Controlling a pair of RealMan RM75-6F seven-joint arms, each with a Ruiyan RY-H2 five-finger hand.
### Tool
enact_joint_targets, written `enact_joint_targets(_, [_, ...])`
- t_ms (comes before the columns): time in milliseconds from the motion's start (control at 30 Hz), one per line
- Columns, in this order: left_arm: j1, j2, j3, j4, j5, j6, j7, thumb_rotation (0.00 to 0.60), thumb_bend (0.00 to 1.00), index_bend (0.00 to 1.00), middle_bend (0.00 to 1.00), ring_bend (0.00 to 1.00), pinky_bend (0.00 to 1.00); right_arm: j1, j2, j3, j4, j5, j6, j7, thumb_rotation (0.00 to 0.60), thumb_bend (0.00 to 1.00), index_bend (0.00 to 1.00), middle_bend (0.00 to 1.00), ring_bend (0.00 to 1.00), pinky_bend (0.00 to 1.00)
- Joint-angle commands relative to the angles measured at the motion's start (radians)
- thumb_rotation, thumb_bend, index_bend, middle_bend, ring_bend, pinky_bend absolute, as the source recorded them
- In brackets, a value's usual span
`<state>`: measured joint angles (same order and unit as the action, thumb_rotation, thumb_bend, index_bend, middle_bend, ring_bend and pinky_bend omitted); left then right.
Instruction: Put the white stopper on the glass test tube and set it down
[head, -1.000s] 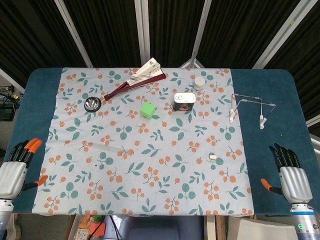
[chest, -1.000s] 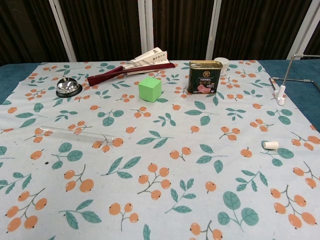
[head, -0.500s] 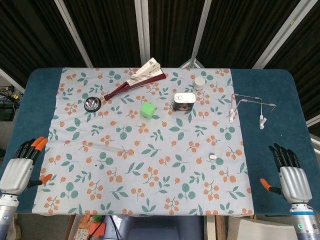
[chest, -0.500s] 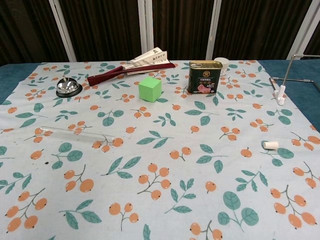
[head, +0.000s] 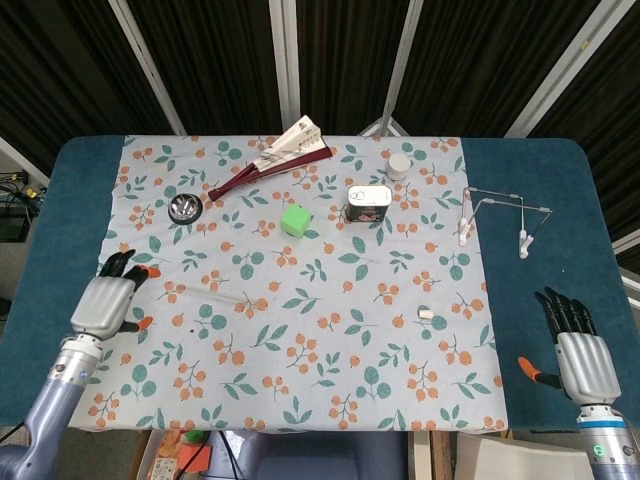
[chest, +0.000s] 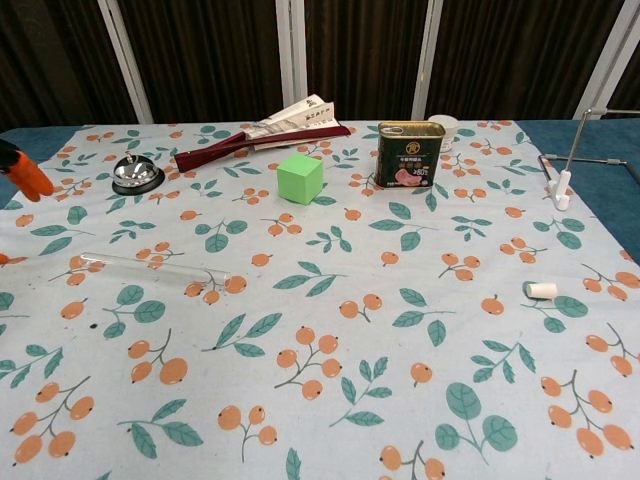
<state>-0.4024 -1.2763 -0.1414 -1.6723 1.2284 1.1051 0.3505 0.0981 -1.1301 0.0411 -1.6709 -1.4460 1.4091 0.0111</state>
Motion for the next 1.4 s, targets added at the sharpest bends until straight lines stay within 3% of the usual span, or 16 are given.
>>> enact_joint_targets(33, [-0.072,-0.083,-0.035,0.066,-0.104,-0.073,0.077,0.6,0.29,0.34,0.3,0.04,0.0,-0.001,0.0,0.003,0.001,0.005,-0.002,0.006,0.6,0.25,0.0,0.0,0.0,0.0])
enact_joint_targets(533, [-0.198,-0.254,-0.035,0.221,-0.25,-0.139,0.226,0.6,0.42,0.37,0.42,0.07,0.0,-0.002,0.004,0.013,0.012,0.018,-0.011,0.035,0.6,0.25,0.0,0.0,0.0,0.0])
enact_joint_targets(800, [-0.242,-0.278,-0.026,0.251,-0.289,-0.172,0.259,0.6,0.44,0.44,0.42,0.07,0.0,-0.004,0.003,0.016,0.012,0.018,-0.006,0.036,0.6,0.25,0.0,0.0,0.0,0.0])
enact_joint_targets(1400, [-0.286,-0.286,-0.002,0.277,-0.312,-0.198,0.245,0.6,0.44,0.47,0.43,0.07,0.0,-0.007,-0.004,0.02,0.009,0.015,0.0,0.034,0.6,0.25,0.0,0.0,0.0,0.0])
